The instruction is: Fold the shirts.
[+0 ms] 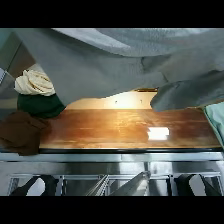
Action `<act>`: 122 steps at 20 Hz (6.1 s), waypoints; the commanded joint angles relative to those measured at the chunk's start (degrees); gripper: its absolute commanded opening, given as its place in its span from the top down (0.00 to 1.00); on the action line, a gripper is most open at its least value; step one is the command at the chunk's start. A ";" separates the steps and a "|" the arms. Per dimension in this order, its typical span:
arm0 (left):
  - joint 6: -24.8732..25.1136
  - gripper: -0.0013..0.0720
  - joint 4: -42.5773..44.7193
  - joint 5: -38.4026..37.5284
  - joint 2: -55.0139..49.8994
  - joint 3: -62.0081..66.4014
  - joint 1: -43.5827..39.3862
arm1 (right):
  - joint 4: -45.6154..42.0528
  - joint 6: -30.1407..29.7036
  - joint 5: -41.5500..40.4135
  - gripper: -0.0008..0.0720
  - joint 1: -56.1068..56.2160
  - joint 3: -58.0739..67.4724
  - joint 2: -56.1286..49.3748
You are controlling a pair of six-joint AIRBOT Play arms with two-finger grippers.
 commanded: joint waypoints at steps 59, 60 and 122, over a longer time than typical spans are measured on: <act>-7.76 0.96 72.76 0.00 -43.89 -15.67 -30.62 | -43.47 -4.81 -10.01 0.97 17.92 -24.00 -46.60; -7.76 0.96 72.72 -0.72 -42.10 -15.19 -29.64 | -43.50 -4.52 -9.27 0.97 17.09 -24.00 -44.89; 0.57 0.95 32.26 -10.51 -57.51 44.74 -21.27 | -9.62 -25.09 -19.91 0.97 26.67 -3.85 -40.17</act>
